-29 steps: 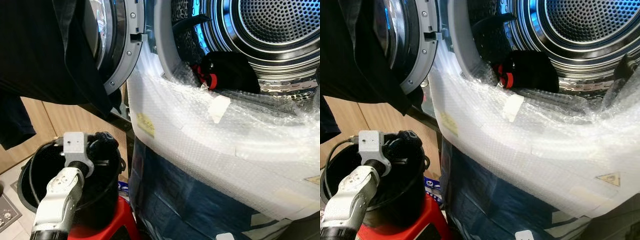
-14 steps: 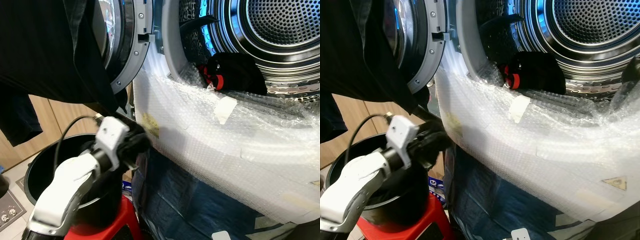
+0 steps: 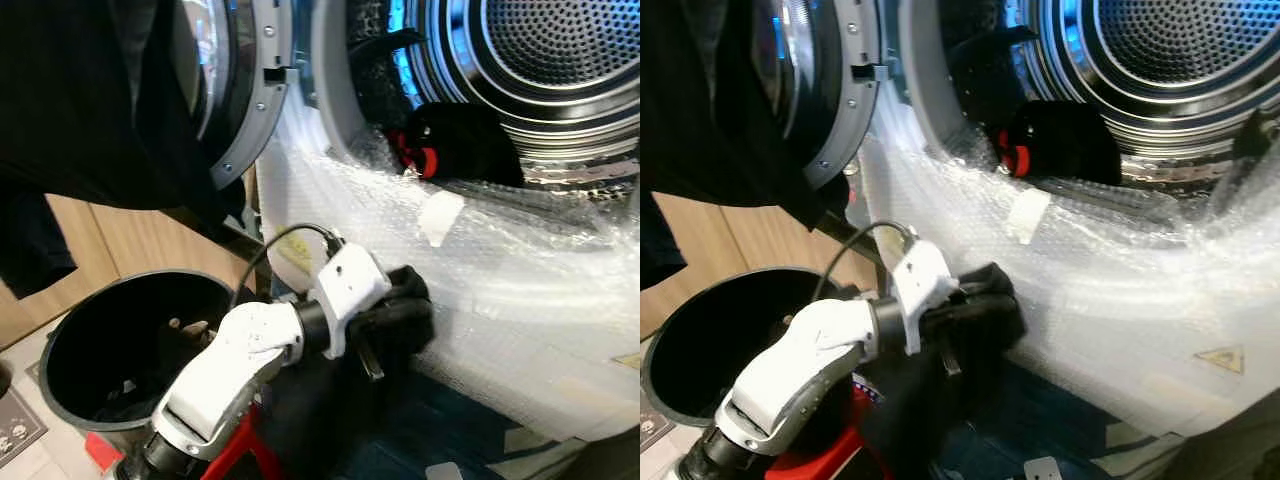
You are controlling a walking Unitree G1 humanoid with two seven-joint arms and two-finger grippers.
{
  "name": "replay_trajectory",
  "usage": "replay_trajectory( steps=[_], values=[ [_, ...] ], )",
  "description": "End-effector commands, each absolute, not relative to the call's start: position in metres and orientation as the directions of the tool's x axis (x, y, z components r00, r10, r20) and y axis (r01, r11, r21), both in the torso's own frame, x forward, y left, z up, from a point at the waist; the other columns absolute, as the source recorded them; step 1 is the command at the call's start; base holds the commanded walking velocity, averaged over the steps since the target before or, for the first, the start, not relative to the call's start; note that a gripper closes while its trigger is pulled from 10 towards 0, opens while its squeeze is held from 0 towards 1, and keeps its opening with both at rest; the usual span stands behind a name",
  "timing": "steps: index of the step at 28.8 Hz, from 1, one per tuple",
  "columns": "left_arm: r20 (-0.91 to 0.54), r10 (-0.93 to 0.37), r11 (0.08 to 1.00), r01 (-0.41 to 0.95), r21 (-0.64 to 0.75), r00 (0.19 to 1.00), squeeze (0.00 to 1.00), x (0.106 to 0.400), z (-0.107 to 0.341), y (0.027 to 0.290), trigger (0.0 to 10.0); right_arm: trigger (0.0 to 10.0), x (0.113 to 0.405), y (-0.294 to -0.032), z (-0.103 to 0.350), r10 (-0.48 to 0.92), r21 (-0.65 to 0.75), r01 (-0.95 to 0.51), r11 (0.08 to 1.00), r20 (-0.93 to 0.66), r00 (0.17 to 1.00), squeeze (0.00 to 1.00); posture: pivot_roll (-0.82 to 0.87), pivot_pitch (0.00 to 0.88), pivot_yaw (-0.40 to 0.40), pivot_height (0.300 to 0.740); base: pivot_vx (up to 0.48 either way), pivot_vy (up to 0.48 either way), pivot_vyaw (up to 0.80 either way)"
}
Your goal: Clothes washing
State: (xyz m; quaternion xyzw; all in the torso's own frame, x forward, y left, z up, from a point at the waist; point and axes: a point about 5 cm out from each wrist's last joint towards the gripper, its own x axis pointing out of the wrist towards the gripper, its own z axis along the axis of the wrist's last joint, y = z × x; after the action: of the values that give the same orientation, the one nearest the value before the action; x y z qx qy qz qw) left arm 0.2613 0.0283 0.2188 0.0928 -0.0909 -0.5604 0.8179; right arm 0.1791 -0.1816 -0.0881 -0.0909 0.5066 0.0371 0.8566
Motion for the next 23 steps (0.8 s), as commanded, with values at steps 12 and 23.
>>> replay_trajectory(
  steps=[12, 23],
  values=[
    [0.036, -0.904, 0.423, 0.876, 0.232, 0.427, 0.00, 0.254, 0.208, 0.039, 0.0, 10.0, 0.172, -0.182, -0.091, -0.029, -0.117, -0.162, 0.980, -0.885, 0.466, 0.00, 0.24, 0.007, -0.044, 0.740, 0.000, 0.000, 0.00],
    [-0.063, -0.662, 0.729, 0.661, 0.175, 0.747, 0.00, 0.272, 0.166, 0.090, 0.0, 10.0, 0.159, -0.177, -0.096, 0.096, -0.055, -0.333, 0.941, -0.902, 0.420, 0.00, 0.25, 0.000, -0.038, 0.740, 0.000, 0.000, 0.00]
  ],
)
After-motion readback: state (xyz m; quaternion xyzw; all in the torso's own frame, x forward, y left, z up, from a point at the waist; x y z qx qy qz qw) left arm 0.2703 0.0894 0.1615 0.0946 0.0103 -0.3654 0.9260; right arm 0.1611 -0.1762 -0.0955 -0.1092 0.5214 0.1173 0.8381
